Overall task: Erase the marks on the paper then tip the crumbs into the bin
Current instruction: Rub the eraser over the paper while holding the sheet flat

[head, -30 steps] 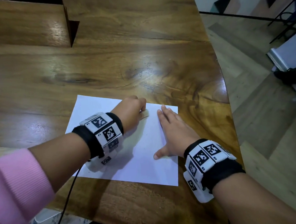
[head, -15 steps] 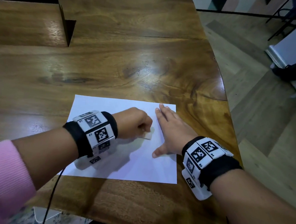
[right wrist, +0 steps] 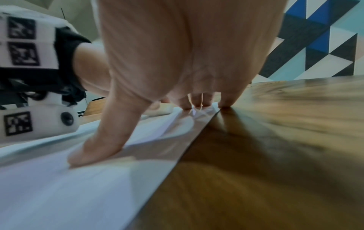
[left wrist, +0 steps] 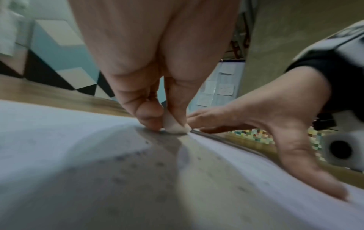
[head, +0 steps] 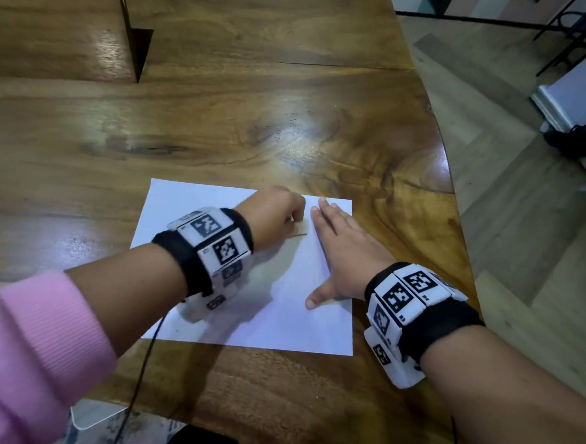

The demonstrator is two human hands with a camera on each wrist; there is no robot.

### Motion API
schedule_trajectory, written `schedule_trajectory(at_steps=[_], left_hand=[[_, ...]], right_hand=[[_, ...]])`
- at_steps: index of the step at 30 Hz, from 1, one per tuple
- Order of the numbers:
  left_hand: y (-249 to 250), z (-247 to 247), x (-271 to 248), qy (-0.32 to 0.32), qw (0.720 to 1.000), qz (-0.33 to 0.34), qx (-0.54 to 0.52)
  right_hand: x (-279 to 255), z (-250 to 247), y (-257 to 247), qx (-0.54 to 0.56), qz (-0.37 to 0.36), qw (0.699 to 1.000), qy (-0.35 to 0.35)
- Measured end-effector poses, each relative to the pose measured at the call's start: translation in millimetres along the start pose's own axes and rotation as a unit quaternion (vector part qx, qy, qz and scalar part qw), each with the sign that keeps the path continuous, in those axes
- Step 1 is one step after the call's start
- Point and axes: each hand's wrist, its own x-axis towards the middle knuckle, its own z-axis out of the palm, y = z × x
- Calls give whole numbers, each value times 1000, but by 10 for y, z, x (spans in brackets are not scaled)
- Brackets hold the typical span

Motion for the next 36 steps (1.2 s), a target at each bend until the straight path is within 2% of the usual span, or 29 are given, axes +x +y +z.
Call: schedule_trajectory(at_steps=[2, 6, 7, 8, 12, 14, 17, 19, 21, 24, 29, 36], left_hand=[[21, 34, -26, -8, 1000, 10, -10], [1, 134, -428, -169, 980, 104, 20], [-13, 135, -454, -184, 977, 109, 20], [-21, 120, -418, -169, 980, 108, 20], [5, 32, -76, -17, 999, 42, 25], [-5, 69, -149, -42, 997, 67, 18], [-39, 194, -557, -141, 979, 149, 12], [-60, 221, -646, -173, 973, 152, 7], [-16, 176, -506, -140, 980, 145, 6], [68, 126, -299, -65, 994, 90, 0], [-21, 266, -704, -147, 976, 162, 6], [-101, 296, -775, -115, 986, 98, -66]], right_hand=[[-3, -1, -2, 4, 0, 1000, -2], [-9, 5, 5, 11, 0, 1000, 3], [-11, 6, 3, 11, 0, 1000, 1], [-13, 6, 0, 11, 0, 1000, 1], [-8, 9, 4, 11, 0, 1000, 5], [-7, 10, 3, 9, -2, 1000, 1], [-8, 3, 6, 11, -1, 1000, 2], [-10, 1, -4, 12, 1, 1000, -1], [-6, 3, -10, 8, 0, 1000, -5], [-10, 0, -6, 4, -1, 1000, -6], [-21, -11, -3, 9, -1, 1000, -10], [-21, 12, 0, 38, 0, 999, -9]])
